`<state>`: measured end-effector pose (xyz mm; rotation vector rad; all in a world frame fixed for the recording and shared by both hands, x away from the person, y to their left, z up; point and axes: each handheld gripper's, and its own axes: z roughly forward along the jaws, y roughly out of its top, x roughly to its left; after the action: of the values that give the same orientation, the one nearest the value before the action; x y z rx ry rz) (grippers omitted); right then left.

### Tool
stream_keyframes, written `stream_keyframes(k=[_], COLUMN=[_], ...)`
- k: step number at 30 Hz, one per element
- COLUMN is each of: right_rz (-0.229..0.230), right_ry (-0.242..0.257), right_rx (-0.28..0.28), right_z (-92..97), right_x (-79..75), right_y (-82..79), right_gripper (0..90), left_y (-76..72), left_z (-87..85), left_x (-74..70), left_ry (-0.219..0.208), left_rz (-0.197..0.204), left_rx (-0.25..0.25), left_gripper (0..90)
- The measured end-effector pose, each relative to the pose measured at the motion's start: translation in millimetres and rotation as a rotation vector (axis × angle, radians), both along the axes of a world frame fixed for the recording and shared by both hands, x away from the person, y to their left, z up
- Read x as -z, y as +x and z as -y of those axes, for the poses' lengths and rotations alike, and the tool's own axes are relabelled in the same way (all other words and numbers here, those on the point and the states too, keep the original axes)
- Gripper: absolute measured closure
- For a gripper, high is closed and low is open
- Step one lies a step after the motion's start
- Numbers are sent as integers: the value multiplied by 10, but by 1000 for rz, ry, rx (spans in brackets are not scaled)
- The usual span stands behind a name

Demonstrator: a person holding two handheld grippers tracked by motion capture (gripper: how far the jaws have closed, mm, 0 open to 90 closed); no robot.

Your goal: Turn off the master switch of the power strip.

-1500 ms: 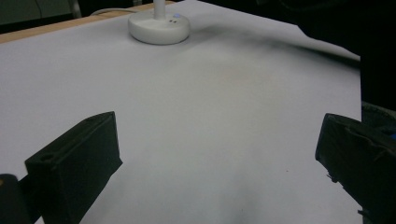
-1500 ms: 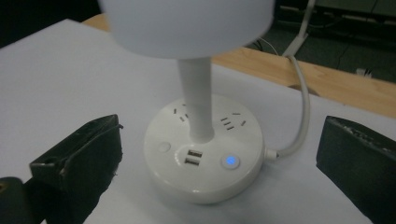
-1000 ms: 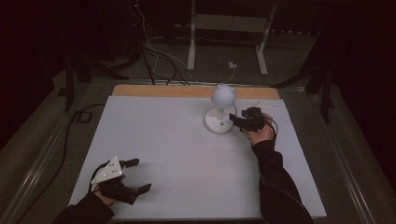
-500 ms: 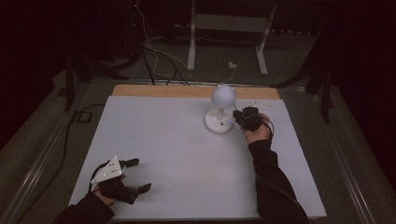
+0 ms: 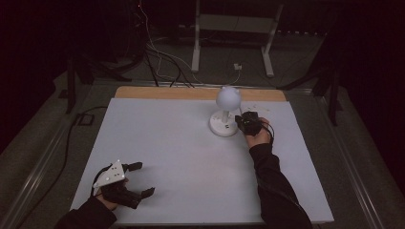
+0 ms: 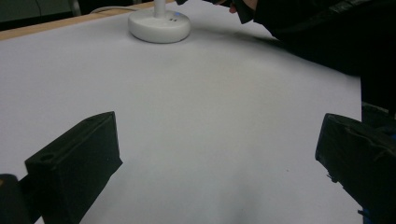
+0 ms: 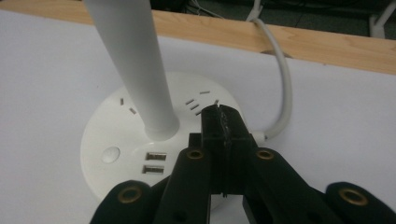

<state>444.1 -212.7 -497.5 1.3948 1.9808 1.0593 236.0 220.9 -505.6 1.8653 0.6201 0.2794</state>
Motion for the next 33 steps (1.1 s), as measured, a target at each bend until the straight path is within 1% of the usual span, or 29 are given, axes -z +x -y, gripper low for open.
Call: stream_keyframes(k=[4,6,10,12,15,19,20,23,24,26,29,32,33], right_rz=[-14,-9,-16,-13,-10,4,7,14,17,25,45,54,60], right_ry=[-2,-15,-25,-26,-21,-35,-28,-40,-56,-60,-77,-73,-79], right_rx=[6,6,-4,-2,3,5,9,7,5,-2,-3,-3,0], right_z=[-6,-16,-46,-54,-53,-56,-51,-59,-73,-85,-97,-94,-99], right_x=[40,60,96,106,111,122,133,138,145,161,176,187,192], right_y=[22,20,11,9,5,-3,-8,-13,-19,-32,-47,-56,-61], right_gripper=[900,900,900,900,900,900,900,900,900,900,900,900,900], left_y=[-1,-1,-3,0,-4,0,-3,-5,-3,-7,-7,-9,-10], left_z=[-1,-1,-1,-4,-2,-3,-2,1,0,5,4,7,8], left_x=[0,-1,0,-1,0,0,1,-1,-1,1,-1,1,1], left_ry=[3,-1,3,-1,4,0,3,4,2,6,6,7,8], left_rz=[0,0,1,1,2,-1,0,2,1,2,3,2,2], left_rx=[0,0,1,-1,0,-1,0,1,1,2,2,3,4], left_gripper=[4,4,4,4,4,4,4,4,4,4,4,4,4])
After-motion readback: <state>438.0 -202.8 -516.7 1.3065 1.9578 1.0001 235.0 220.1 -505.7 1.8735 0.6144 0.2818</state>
